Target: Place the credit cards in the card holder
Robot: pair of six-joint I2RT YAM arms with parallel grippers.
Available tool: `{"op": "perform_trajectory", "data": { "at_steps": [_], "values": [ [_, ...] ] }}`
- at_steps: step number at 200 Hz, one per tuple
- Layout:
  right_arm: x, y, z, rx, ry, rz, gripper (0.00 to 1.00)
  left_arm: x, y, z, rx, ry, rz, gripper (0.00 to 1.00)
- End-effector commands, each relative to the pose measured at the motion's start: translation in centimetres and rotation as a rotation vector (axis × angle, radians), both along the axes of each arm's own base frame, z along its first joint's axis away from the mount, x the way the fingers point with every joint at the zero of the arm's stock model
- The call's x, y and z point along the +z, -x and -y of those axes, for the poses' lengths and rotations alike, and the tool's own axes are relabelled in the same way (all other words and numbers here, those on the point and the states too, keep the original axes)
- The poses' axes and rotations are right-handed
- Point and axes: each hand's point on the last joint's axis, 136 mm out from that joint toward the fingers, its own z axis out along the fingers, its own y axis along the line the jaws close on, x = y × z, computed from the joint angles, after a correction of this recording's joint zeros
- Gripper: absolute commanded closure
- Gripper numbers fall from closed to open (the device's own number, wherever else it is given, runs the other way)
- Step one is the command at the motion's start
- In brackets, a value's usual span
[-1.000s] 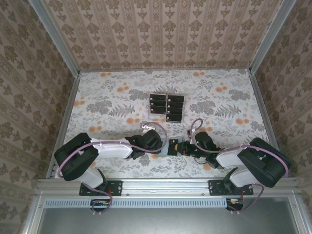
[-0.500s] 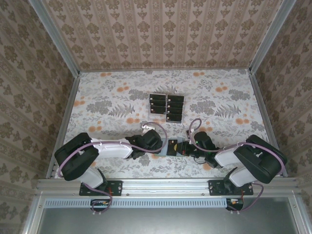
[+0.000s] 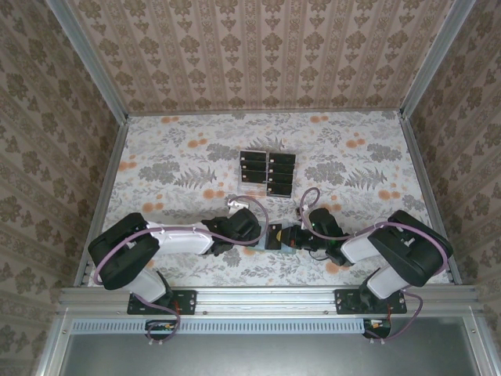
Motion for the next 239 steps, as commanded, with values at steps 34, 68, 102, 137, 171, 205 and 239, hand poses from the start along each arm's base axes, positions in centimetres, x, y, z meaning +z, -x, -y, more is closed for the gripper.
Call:
{"op": "perform_trajectory", "data": {
  "at_steps": [34,68,102,137,171,205,239],
  "values": [
    [-2.1,0.8,0.8,-0.008,0.061,-0.077,1.0,-3.8,2.3,-4.2,0.014,-0.175,-0.107,0.0],
    [-1.8,0.3,1.6,-0.03,0.064,-0.07,1.0,-3.9,2.3,-4.4,0.015,-0.176,-0.108,0.0],
    [-1.4,0.1,2.4,-0.042,0.081,-0.058,1.0,-3.9,2.3,-4.4,0.015,-0.178,-0.108,0.0],
    [-1.1,-0.2,3.1,-0.057,0.088,-0.051,1.0,-4.0,2.4,-4.4,0.015,-0.175,-0.109,0.0],
    [-1.2,-0.1,2.8,-0.042,0.078,-0.056,1.0,-4.0,2.3,-4.4,0.015,-0.176,-0.109,0.0],
    [-1.5,-0.1,2.5,-0.04,0.065,-0.065,1.0,-4.0,2.4,-4.3,0.014,-0.177,-0.111,0.0],
    [-1.4,-0.1,2.2,-0.035,0.047,-0.071,1.0,-4.0,2.4,-4.3,0.014,-0.176,-0.111,0.0]
  ]
}}
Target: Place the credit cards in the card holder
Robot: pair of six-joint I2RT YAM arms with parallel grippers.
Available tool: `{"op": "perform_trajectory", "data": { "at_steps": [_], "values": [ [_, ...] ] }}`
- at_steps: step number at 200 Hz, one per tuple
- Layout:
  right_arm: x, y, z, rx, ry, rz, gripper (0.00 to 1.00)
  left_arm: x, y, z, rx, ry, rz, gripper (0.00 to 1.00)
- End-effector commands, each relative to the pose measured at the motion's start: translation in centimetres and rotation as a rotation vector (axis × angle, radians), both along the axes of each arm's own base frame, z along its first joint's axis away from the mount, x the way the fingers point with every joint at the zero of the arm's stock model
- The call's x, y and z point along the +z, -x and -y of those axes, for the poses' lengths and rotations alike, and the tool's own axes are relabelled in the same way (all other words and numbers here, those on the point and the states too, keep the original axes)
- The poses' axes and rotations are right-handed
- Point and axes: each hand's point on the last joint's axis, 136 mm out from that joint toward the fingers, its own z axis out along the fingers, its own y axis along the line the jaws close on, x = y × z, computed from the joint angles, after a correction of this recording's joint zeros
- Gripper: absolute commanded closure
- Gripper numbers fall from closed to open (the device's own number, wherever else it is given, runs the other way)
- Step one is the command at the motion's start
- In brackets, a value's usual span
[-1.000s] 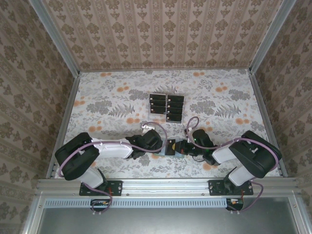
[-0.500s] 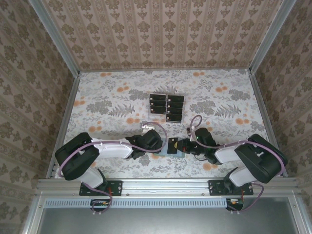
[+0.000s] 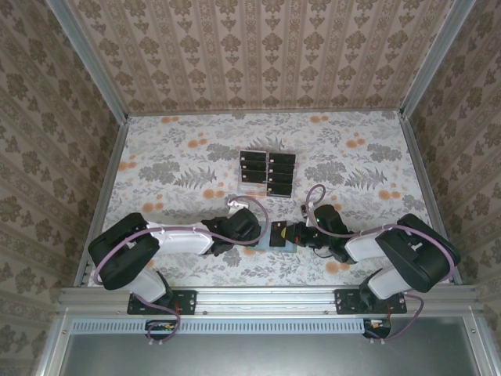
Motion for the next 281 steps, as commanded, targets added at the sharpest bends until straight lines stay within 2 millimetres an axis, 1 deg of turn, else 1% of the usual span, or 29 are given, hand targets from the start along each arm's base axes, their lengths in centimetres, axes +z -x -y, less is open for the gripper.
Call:
{"op": "perform_trajectory", "data": {
  "at_steps": [1,51,98,170,248,281],
  "values": [
    [-1.7,0.8,0.5,0.001,0.037,-0.057,1.0,-4.0,2.4,-4.3,0.012,-0.179,-0.111,0.0],
    [-1.2,1.0,-0.5,0.03,0.025,-0.049,1.0,-4.0,2.4,-4.3,0.011,-0.18,-0.112,0.0],
    [-1.4,1.3,-1.1,0.044,0.023,-0.051,1.0,-4.0,2.4,-4.3,0.012,-0.179,-0.112,0.0],
    [-1.7,1.5,-0.6,0.031,0.038,-0.055,1.0,-4.0,2.5,-4.4,0.012,-0.181,-0.111,0.0],
    [-2.0,2.4,0.9,-0.021,0.074,-0.082,1.0,-4.0,2.5,-4.4,0.012,-0.181,-0.109,0.0],
    [-2.3,2.5,0.9,-0.012,0.088,-0.102,1.0,-4.0,2.5,-4.4,0.011,-0.179,-0.109,0.0]
  ]
}}
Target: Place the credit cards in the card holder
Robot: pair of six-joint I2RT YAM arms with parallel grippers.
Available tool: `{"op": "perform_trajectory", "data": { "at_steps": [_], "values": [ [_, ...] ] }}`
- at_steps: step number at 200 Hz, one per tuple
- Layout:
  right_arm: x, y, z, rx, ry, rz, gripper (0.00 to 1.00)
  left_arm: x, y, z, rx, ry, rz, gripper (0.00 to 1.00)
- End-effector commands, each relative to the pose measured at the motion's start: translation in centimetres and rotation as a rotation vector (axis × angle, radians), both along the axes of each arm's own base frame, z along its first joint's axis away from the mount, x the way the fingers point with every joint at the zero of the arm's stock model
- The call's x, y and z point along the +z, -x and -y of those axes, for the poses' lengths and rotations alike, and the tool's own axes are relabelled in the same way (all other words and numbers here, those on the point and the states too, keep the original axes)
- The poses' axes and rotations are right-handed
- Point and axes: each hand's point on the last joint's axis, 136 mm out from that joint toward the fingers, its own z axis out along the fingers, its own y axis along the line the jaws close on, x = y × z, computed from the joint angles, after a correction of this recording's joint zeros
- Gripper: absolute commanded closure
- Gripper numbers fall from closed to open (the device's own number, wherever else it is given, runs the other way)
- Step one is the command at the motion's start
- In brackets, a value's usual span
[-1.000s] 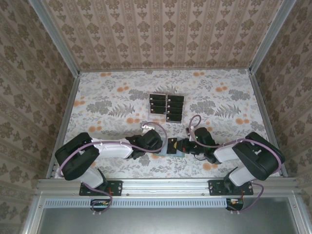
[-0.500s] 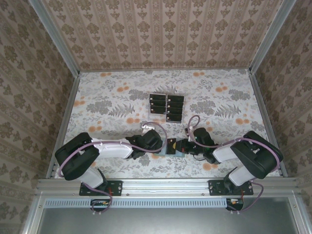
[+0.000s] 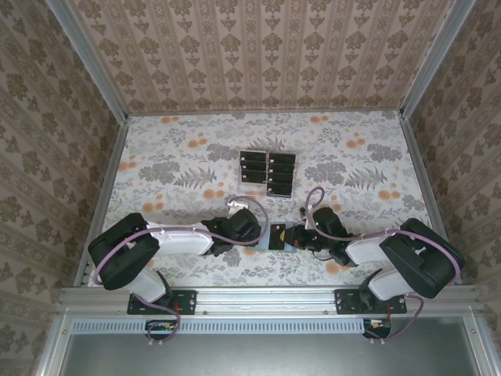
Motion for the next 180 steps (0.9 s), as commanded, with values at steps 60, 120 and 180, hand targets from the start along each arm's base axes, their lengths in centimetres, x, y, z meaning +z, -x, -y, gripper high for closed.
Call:
{"op": "perform_trajectory", "data": {
  "at_steps": [60,120,180],
  "values": [
    [-3.2,1.1,0.7,-0.016,0.073,-0.114,1.0,-4.0,2.6,-4.3,0.01,-0.179,-0.114,0.0],
    [-3.2,0.6,0.3,-0.018,0.064,-0.116,1.0,-4.1,2.6,-4.4,0.01,-0.183,-0.115,0.0],
    [-3.6,1.1,0.8,-0.032,0.072,-0.128,1.0,-4.1,2.6,-4.4,0.01,-0.183,-0.116,0.0]
  ]
}}
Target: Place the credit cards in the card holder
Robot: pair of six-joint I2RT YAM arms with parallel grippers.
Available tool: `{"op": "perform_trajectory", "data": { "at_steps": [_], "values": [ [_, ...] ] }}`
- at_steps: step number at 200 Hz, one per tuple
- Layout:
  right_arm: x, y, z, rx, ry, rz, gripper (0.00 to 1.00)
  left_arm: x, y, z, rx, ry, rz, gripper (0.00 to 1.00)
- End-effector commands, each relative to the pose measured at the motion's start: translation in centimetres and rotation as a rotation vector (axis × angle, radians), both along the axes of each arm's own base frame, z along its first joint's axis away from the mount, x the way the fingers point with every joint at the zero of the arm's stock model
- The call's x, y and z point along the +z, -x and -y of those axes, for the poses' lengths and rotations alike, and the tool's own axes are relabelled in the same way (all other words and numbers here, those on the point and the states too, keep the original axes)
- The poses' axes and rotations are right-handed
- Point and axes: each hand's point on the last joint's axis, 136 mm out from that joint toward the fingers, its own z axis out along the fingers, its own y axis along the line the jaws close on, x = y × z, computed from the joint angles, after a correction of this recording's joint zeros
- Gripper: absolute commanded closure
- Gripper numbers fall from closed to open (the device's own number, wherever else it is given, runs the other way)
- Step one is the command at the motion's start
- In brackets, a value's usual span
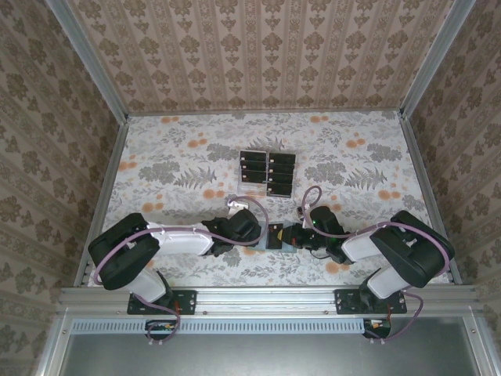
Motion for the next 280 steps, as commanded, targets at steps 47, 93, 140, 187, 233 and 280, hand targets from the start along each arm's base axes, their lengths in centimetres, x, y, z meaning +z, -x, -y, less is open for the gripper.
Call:
{"op": "perform_trajectory", "data": {
  "at_steps": [47,93,140,187,233,280],
  "values": [
    [-3.8,2.4,2.3,-0.063,0.112,-0.161,1.0,-4.1,2.6,-4.4,0.006,-0.183,-0.117,0.0],
    [-4.5,2.8,2.5,-0.079,0.129,-0.212,1.0,-4.1,2.6,-4.5,0.006,-0.185,-0.117,0.0],
    [-4.5,2.7,2.1,-0.076,0.127,-0.218,1.0,-4.1,2.6,-4.5,0.006,-0.187,-0.117,0.0],
    [-4.1,2.0,1.2,-0.065,0.108,-0.195,1.0,-4.2,2.6,-4.6,0.008,-0.187,-0.118,0.0],
    [-4.4,2.0,1.2,-0.067,0.101,-0.196,1.0,-4.1,2.6,-4.5,0.006,-0.185,-0.117,0.0],
    [-4.6,2.8,2.1,-0.081,0.119,-0.204,1.0,-4.2,2.6,-4.5,0.007,-0.185,-0.116,0.0]
  ]
}}
